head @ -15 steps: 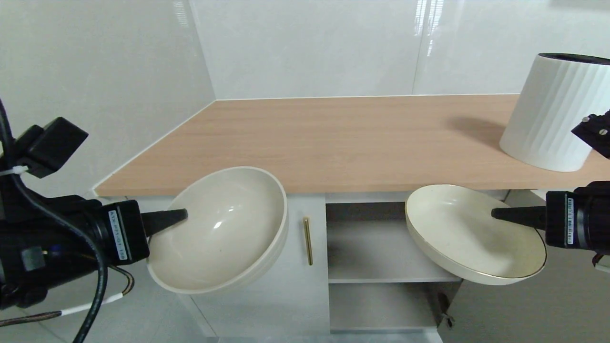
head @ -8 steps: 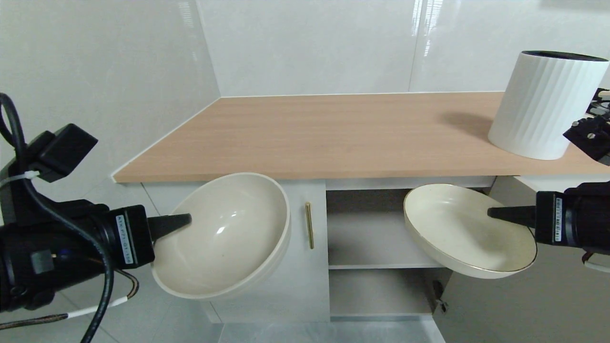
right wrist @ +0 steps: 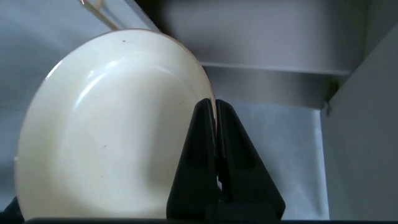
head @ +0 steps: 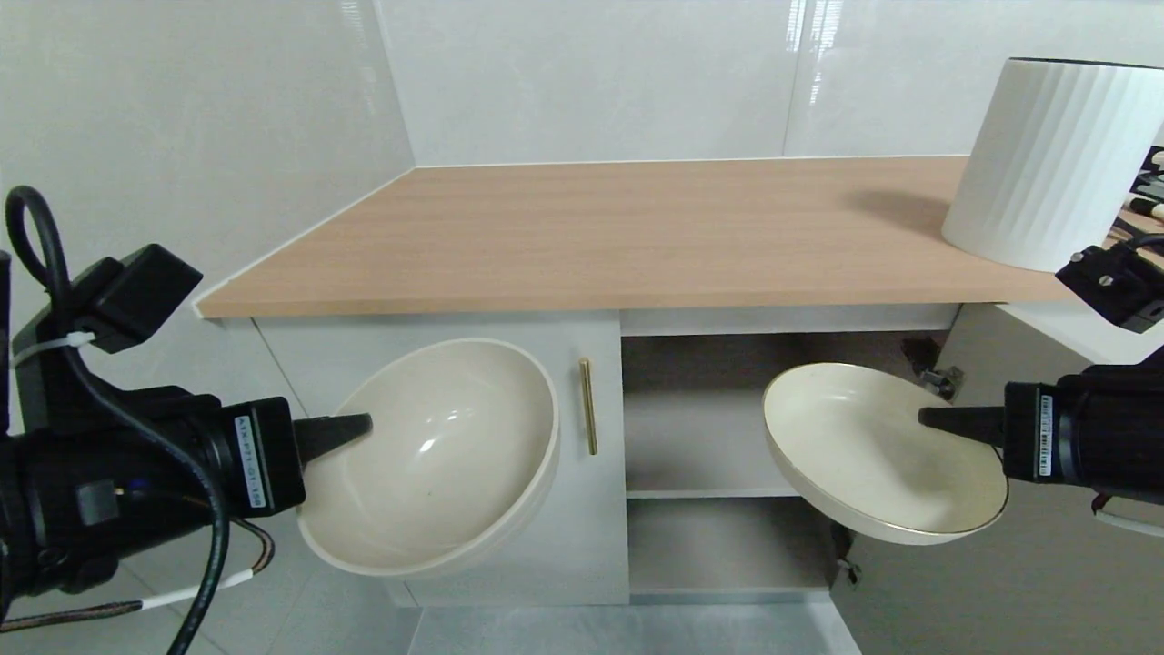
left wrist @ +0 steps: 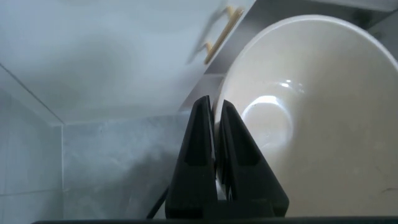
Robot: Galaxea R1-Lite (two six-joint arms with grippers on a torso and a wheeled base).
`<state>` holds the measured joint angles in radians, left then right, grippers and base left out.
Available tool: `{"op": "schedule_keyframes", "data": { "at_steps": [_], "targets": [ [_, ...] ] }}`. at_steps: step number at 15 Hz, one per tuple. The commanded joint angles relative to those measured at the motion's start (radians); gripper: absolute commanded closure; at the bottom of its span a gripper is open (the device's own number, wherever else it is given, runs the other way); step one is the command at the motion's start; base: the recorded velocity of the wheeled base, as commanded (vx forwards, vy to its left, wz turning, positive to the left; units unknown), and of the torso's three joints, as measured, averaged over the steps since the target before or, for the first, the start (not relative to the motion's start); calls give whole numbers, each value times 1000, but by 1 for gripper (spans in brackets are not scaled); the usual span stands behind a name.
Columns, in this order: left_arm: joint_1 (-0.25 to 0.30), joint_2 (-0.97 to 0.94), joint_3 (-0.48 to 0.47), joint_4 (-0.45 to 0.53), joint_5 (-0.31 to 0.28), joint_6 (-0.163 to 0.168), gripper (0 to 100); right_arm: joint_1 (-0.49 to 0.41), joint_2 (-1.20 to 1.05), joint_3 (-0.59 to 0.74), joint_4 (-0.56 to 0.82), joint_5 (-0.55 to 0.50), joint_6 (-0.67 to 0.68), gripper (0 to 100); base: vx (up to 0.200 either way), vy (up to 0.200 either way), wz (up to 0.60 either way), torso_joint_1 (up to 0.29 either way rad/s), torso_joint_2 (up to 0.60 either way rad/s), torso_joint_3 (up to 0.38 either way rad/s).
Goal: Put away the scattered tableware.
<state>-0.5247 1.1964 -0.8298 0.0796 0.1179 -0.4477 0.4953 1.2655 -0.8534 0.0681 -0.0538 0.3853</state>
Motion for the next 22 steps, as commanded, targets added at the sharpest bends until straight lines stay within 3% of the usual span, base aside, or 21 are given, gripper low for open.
{"op": "schedule_keyframes", "data": {
  "at_steps": [1, 5, 10, 16, 21, 22],
  "targets": [
    [0, 3, 0, 0, 0, 0, 100, 0, 3, 2, 1, 0, 0, 100, 0, 0, 0, -129, 447, 315],
    [0, 5, 0, 0, 0, 0, 100, 0, 12, 4, 1, 0, 0, 100, 0, 0, 0, -73, 378, 289],
    [0, 5, 1, 0, -1, 0, 100, 0, 29, 14, -2, 0, -19, 100, 0, 0, 0, -12, 39, 29],
    [0, 49, 9, 0, -9, 0, 100, -6, 325, 1, -102, 0, -68, 100, 0, 0, 0, 0, 0, 0],
    [0, 77, 8, -1, -43, -6, 100, -69, 811, -254, -238, -35, -51, 100, 0, 0, 0, 0, 0, 0],
    [0, 80, 8, -1, -43, -6, 100, -78, 897, -325, -264, -87, -25, 100, 0, 0, 0, 0, 0, 0]
  ]
}}
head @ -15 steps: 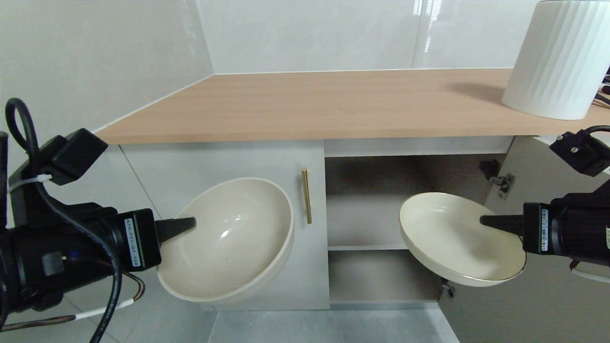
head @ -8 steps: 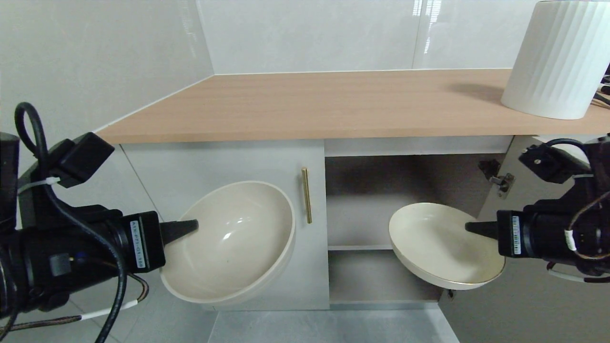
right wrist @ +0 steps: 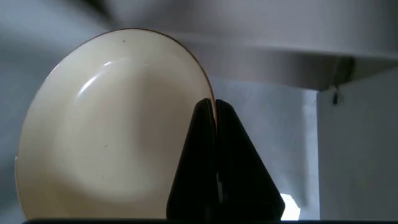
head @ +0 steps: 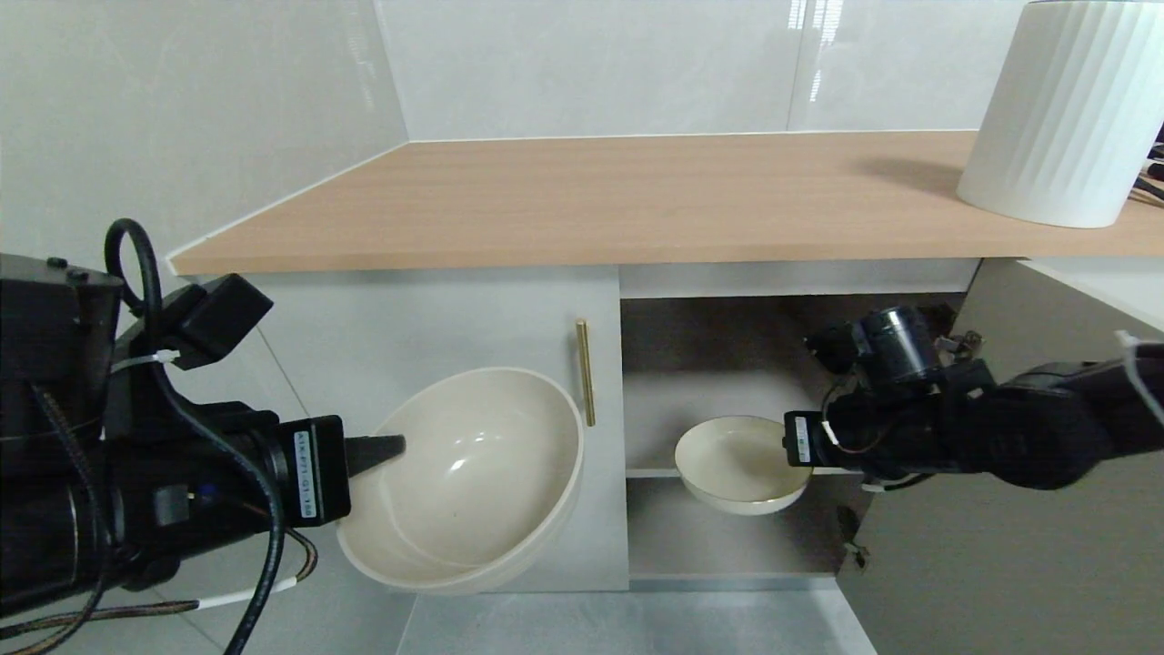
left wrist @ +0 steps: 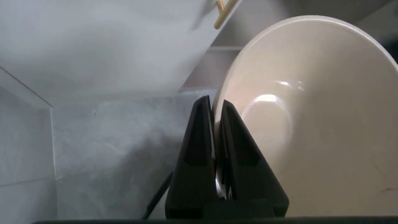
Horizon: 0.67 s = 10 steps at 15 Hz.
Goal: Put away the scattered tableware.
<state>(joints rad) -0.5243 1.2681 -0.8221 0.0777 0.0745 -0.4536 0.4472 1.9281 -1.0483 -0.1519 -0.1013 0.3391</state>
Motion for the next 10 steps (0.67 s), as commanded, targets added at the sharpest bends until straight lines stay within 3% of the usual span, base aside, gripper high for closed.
{"op": "schedule_keyframes", "data": {
  "at_steps": [1, 6, 10],
  "targets": [
    [0, 19, 0, -1, 1, 0, 100, -47, 325, -233, -57, -109, 34, 100, 0, 0, 0, 0, 0, 0],
    [0, 45, 1, -1, 1, 0, 100, -119, 486, -434, -57, -209, 35, 100, 0, 0, 0, 0, 0, 0],
    [-2, 63, 1, -1, 2, 0, 100, -130, 540, -438, -129, -288, 35, 100, 0, 0, 0, 0, 0, 0]
  ]
}}
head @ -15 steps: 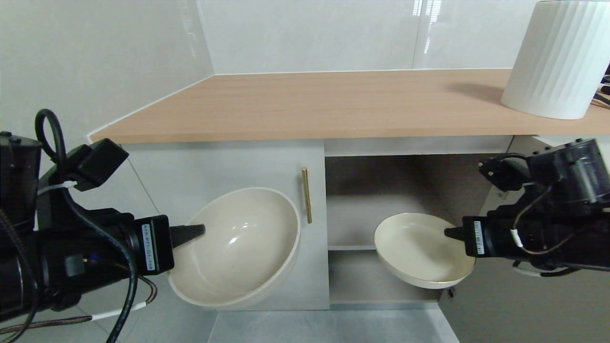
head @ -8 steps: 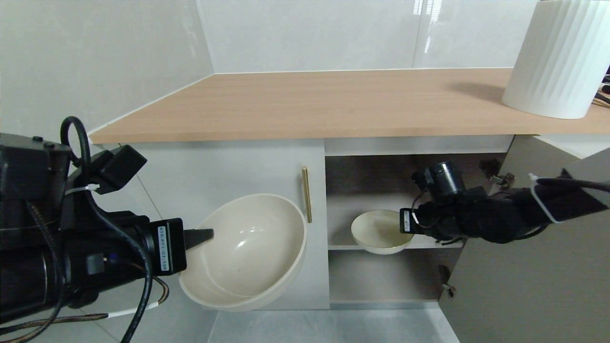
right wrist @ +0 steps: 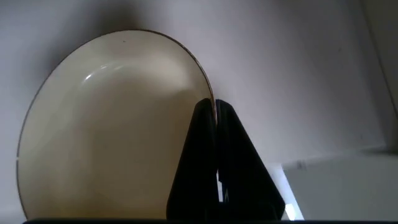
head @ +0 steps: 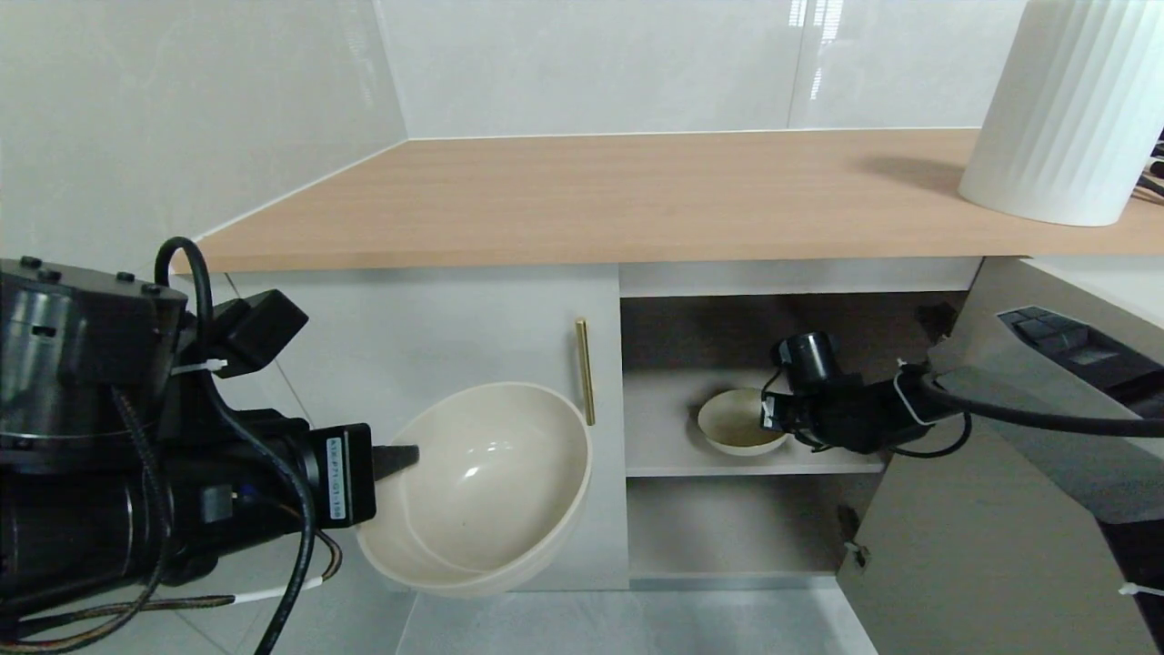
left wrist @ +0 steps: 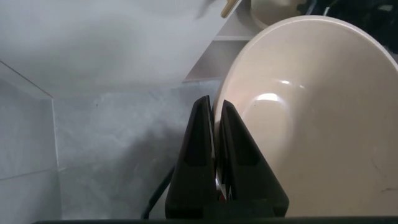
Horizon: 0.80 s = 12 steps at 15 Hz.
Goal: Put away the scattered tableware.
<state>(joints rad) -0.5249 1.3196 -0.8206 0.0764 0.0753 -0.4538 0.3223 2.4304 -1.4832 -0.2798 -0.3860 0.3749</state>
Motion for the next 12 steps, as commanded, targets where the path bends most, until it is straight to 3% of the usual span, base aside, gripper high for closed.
{"op": "schedule_keyframes", "data": {
  "at_steps": [1, 12],
  "targets": [
    [-1, 17, 0, 0, 0, 0, 100, -8, 44, -5, -15, -4, -2, 100, 0, 0, 0, 0, 0, 0],
    [-1, 18, 5, -24, 1, 0, 100, -29, 101, -80, -33, -13, -4, 100, 0, 0, 0, 0, 0, 0]
  ]
}}
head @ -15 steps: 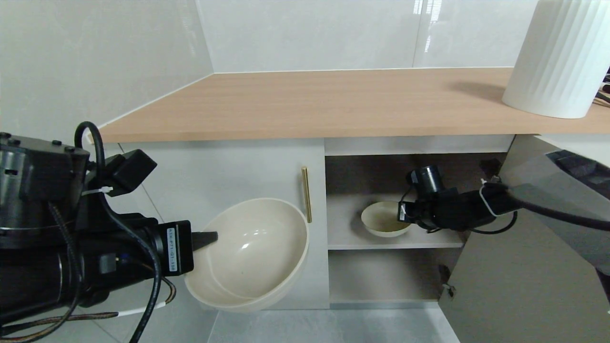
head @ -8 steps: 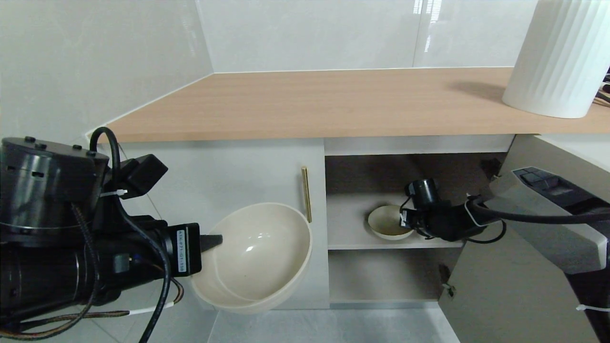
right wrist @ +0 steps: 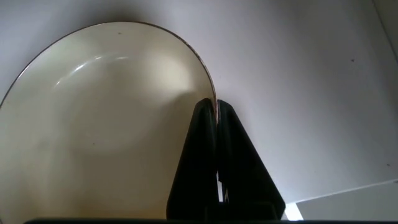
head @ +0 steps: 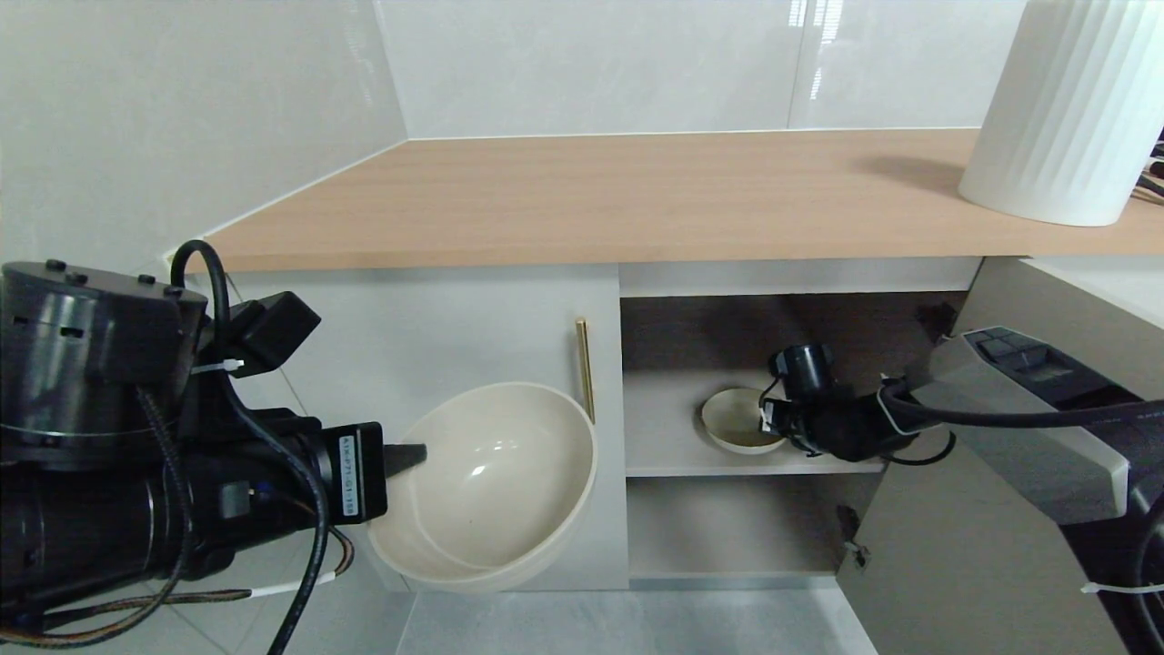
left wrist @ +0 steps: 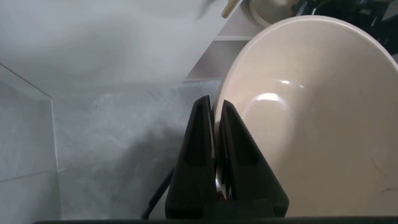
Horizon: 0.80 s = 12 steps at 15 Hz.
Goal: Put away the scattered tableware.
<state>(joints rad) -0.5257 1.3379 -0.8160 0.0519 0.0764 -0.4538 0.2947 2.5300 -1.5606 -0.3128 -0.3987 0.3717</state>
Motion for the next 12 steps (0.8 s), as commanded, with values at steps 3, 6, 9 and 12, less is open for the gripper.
{"op": "schedule_keyframes", "data": {
  "at_steps": [3, 6, 9, 12],
  "targets": [
    [0, 0, 0, 0, 0, 0, 100, -5, 1, -10, 0, 1, 1, 0, 0, 0, 0, 0, 0, 0],
    [0, 3, 0, 0, 0, 0, 100, -5, -8, -9, 0, 1, 4, 0, 0, 0, 0, 0, 0, 0],
    [0, 7, 0, 0, -1, 3, 100, -3, -63, 11, 6, 3, 46, 0, 0, 0, 0, 0, 0, 0],
    [-23, 113, -3, -92, -7, 11, 100, 37, -301, 208, 17, 141, 53, 0, 0, 0, 0, 0, 0, 0]
  ]
}}
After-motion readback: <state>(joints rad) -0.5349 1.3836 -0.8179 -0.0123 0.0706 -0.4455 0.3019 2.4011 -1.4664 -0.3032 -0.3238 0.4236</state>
